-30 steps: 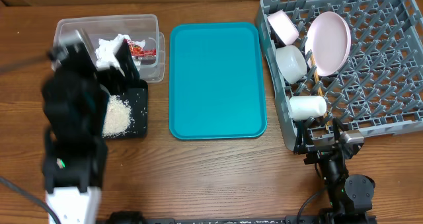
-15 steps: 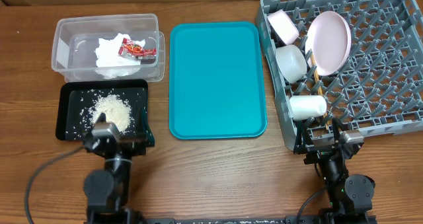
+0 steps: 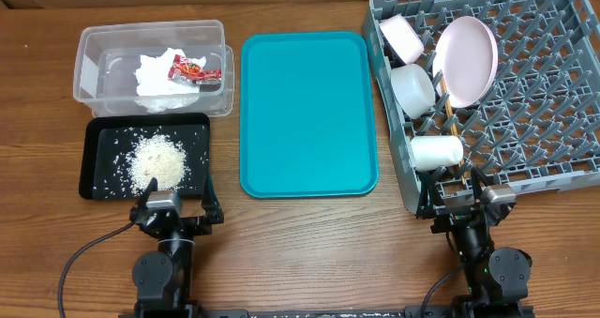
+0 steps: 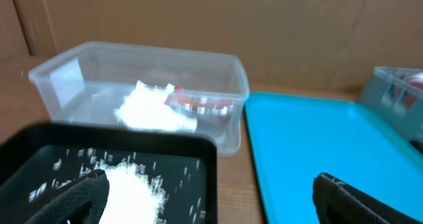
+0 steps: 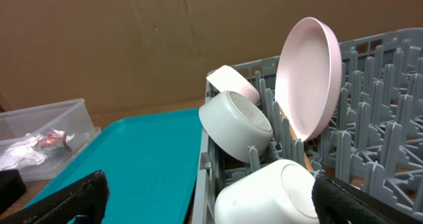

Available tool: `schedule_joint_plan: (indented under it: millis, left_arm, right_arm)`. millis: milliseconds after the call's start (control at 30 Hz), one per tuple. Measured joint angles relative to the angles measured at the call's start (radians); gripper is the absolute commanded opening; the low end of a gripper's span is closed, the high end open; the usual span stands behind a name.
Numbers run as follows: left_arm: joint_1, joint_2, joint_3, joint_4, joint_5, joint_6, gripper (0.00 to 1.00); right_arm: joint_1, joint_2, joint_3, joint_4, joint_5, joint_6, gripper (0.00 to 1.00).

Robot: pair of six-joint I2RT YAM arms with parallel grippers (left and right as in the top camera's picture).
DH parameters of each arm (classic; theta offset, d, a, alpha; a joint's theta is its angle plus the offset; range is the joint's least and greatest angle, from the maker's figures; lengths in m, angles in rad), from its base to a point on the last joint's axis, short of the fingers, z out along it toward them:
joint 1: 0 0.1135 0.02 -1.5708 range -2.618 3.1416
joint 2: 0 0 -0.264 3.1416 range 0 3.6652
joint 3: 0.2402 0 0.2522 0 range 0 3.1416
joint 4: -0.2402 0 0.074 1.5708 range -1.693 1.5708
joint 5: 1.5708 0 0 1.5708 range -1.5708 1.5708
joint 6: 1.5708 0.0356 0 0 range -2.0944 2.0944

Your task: Sort waste into correct bins and load items into the dishwasher

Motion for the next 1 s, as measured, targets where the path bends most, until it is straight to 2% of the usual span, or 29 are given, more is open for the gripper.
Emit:
schedule_joint_plan:
  millis: [1000]
  left_arm:
    - [0.0,-0.013,0.0,-0.013,0.0,0.029,1.0]
  right_arm:
    - [0.0,0.0,0.0,0.001,0.0,0.0,1.0]
